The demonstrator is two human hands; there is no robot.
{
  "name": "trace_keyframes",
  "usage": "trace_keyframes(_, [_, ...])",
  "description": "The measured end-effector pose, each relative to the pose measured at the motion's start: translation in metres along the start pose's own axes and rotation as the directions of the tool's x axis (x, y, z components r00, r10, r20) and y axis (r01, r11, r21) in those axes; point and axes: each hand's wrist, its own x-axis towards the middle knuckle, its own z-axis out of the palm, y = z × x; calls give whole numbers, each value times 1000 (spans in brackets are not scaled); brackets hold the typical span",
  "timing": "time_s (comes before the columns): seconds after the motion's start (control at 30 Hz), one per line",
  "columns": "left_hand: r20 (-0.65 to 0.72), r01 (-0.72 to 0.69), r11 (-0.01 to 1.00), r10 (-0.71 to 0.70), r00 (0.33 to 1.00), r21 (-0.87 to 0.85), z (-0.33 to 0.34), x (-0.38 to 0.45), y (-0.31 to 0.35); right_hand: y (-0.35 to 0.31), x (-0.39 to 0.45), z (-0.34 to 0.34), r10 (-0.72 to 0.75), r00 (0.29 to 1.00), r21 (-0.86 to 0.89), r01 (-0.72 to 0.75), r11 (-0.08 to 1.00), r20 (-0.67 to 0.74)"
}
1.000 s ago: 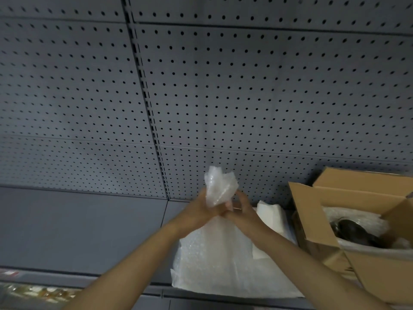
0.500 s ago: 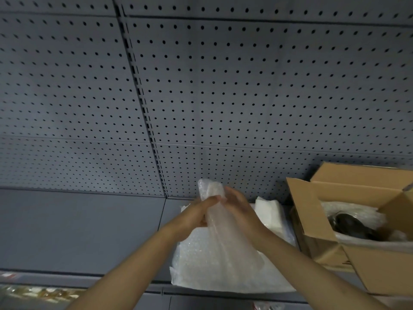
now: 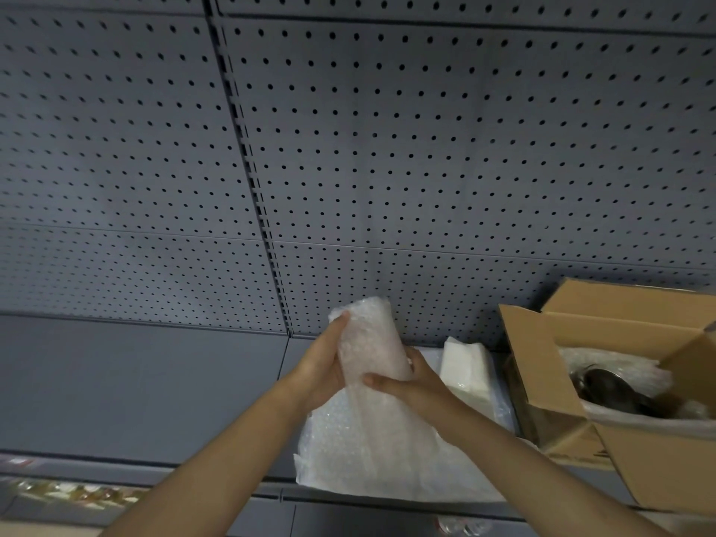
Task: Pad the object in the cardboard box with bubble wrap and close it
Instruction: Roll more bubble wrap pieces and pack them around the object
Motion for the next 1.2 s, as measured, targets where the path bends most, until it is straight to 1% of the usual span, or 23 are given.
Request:
trace_keyframes(0.07, [86, 0, 1000, -2, 996, 19, 1, -3, -1, 2, 0, -3, 29, 999, 86, -33, 996, 46])
trace_keyframes(0.13, [140, -31, 996, 20, 990, 78, 2, -4, -4, 6, 3, -5, 33, 999, 178, -40, 983, 42])
trace_keyframes(0.17, [112, -61, 991, 47, 993, 119, 4, -3, -6, 9, 5, -6, 44, 999, 218, -47, 975, 19])
trace_keyframes(0.2, [45, -90, 980, 84, 995, 180, 7, -4, -6, 11, 6, -6, 53, 999, 255, -49, 966, -6])
trace_keyframes(0.27, [-86, -135, 921, 178, 980, 366, 11, -5, -7, 13, 8, -10, 79, 996, 323, -59, 944, -48])
trace_keyframes(0.3, [-108, -139, 886, 206, 973, 441, 11, -5, -8, 14, 9, -12, 92, 994, 354, -67, 933, -55])
trace_keyframes(0.33, [-102, -132, 866, 205, 973, 482, 9, -4, -9, 13, 8, -15, 97, 994, 373, -71, 925, -49])
trace_keyframes(0.4, [-68, -83, 874, 132, 989, 480, 5, -3, -11, 11, 5, -21, 78, 997, 374, -65, 925, -20])
trace_keyframes(0.43, [-43, -91, 862, 130, 991, 499, 4, -4, -13, 10, 4, -23, 76, 997, 359, -66, 931, -13])
trace_keyframes(0.47, [-12, -143, 801, 185, 983, 581, 2, -5, -14, 10, 3, -24, 82, 997, 337, -74, 939, -8])
trace_keyframes(0.5, [43, -213, 664, 263, 964, 716, 3, -7, -16, 11, 3, -25, 95, 995, 315, -86, 945, -12])
trace_keyframes(0.53, [132, -291, 479, 337, 932, 828, 4, -9, -18, 12, 3, -25, 107, 994, 291, -96, 952, -22])
trace_keyframes(0.57, [239, -356, 288, 372, 897, 889, 6, -11, -19, 13, 2, -26, 115, 993, 276, -102, 956, -30])
trace_keyframes(0.6, [327, -388, 129, 342, 881, 912, 11, -13, -18, 16, 3, -26, 120, 992, 267, -108, 958, -27])
trace_keyframes(0.67, [391, -376, -109, 226, 892, 920, 19, -15, -19, 17, 0, -26, 125, 992, 259, -120, 958, -4])
trace_keyframes(0.7, [392, -353, -207, 192, 900, 912, 22, -14, -21, 17, -3, -26, 133, 991, 258, -127, 958, -2])
trace_keyframes(0.73, [378, -325, -275, 172, 910, 905, 24, -13, -21, 18, -6, -27, 149, 989, 259, -144, 955, 3])
trace_keyframes(0.77, [355, -297, -308, 156, 922, 904, 25, -12, -20, 18, -8, -29, 168, 986, 271, -168, 948, 25])
trace_keyframes(0.87, [324, -275, -314, 116, 939, 909, 28, -11, -20, 22, -14, -38, 167, 969, 374, -226, 900, 182])
trace_keyframes(1.0, [347, -294, -306, 138, 928, 906, 37, -12, -19, 27, -22, -46, 87, 967, 440, -187, 878, 239])
trace_keyframes(1.03, [342, -295, -278, 135, 930, 914, 39, -13, -17, 27, -24, -48, 68, 968, 449, -174, 877, 243])
trace_keyframes(1.13, [311, -301, -97, 119, 943, 949, 42, -15, -13, 28, -28, -53, 36, 974, 469, -140, 872, 223])
trace_keyframes(1.2, [311, -306, -60, 107, 944, 950, 40, -16, -13, 27, -29, -53, 25, 980, 443, -113, 890, 200])
